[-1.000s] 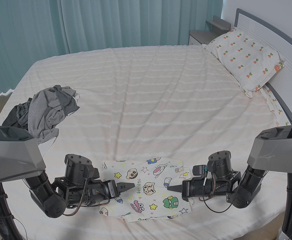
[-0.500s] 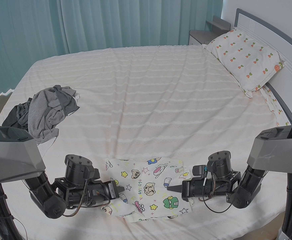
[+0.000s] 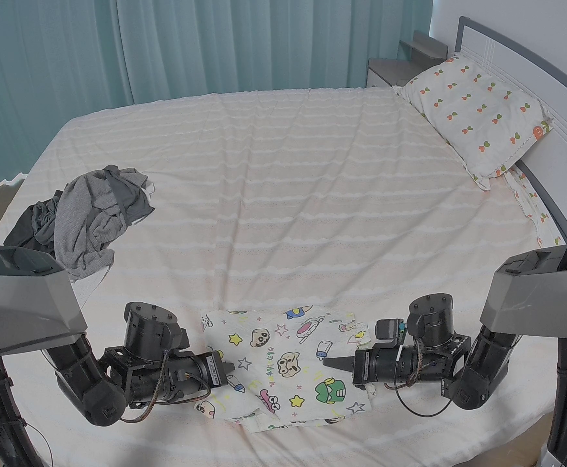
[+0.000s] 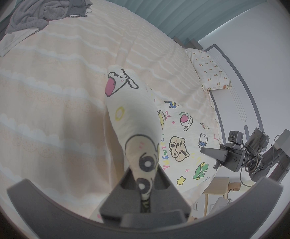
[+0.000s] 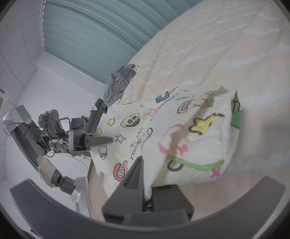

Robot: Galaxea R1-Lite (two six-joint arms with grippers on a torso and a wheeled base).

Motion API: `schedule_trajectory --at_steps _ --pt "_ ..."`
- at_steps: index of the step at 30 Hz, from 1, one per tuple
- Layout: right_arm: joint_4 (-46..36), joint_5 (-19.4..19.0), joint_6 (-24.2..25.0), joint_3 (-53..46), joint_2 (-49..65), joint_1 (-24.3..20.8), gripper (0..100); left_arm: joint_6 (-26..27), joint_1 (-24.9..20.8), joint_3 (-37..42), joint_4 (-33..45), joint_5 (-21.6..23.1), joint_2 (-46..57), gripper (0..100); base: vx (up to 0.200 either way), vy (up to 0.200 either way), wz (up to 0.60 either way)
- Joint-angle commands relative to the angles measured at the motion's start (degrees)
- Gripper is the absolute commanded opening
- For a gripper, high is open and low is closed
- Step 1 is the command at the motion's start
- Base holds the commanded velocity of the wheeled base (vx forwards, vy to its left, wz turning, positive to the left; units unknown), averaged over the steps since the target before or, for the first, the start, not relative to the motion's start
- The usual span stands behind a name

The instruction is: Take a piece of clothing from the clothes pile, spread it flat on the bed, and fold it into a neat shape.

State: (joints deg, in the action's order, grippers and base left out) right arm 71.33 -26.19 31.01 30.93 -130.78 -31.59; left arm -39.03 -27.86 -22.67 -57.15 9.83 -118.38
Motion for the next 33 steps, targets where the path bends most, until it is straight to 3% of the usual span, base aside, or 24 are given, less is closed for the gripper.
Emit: schedule_trajectory --at_steps 1,4,16,24,33 --pt "0.2 0.0 0.2 -0.7 0.1 -0.1 0 -0.2 -0.2 0.4 0.0 0.0 0.9 0 0.0 0.0 0.0" --pt "0.2 0.0 0.2 -0.8 0.2 -0.1 0 -0.2 -0.2 0.8 0.0 0.0 1.2 0 0.0 0.0 0.0" --pt "0.3 0.0 0.2 -0.7 0.1 -0.1 0 -0.2 -0.2 1.2 0.0 0.0 2.2 0 -0.2 0.0 0.0" --pt "0.3 0.0 0.2 -0.2 -0.1 -0.1 0 -0.2 0.3 -1.4 0.9 -0.1 1.0 0 0.0 0.0 0.0" --pt "0.3 -0.1 0.2 0.0 -0.2 -0.1 0 -0.3 0.8 -5.0 9.2 -0.1 2.3 0 0.0 0.0 0.0"
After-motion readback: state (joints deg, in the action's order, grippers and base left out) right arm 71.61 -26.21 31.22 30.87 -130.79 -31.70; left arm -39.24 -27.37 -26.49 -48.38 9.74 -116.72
